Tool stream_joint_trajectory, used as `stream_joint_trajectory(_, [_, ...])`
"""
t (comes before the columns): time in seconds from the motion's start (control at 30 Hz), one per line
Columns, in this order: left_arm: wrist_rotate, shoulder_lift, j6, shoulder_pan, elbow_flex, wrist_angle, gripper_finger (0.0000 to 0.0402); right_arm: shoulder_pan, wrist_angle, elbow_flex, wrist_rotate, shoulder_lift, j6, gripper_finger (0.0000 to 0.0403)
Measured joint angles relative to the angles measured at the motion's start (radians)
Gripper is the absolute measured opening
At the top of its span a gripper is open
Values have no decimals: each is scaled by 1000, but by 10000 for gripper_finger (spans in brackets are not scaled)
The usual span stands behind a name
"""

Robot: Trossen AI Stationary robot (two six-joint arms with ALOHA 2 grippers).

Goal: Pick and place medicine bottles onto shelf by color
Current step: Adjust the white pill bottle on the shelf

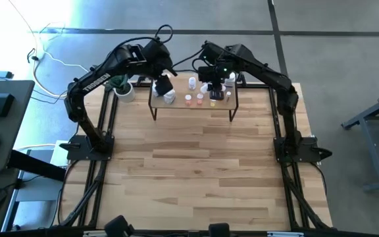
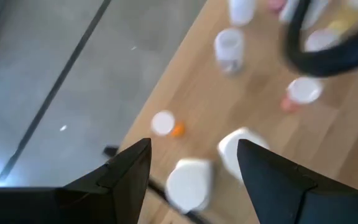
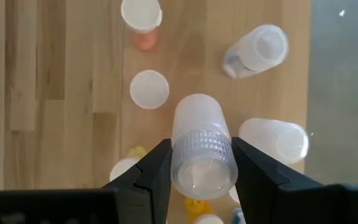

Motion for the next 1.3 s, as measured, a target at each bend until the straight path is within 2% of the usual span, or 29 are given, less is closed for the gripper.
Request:
stream_joint_trajectory(0.2, [-67,-2,-16,0,0,-87,229,5,-31,0,12,34,12,128])
stream_joint_trajectory(0.3, [-68,-2,-17,-9,0,-87,229,5,-41,-1,51,51,12,128])
stream_joint_trajectory(0.87, [-67,-2,-16,-22,0,-83,229,11,-79,-1,32,69,18,128])
stream_joint_trajectory(1.3, [-67,-2,-16,-22,1,-83,229,9,-74,-1,59,86,26,128])
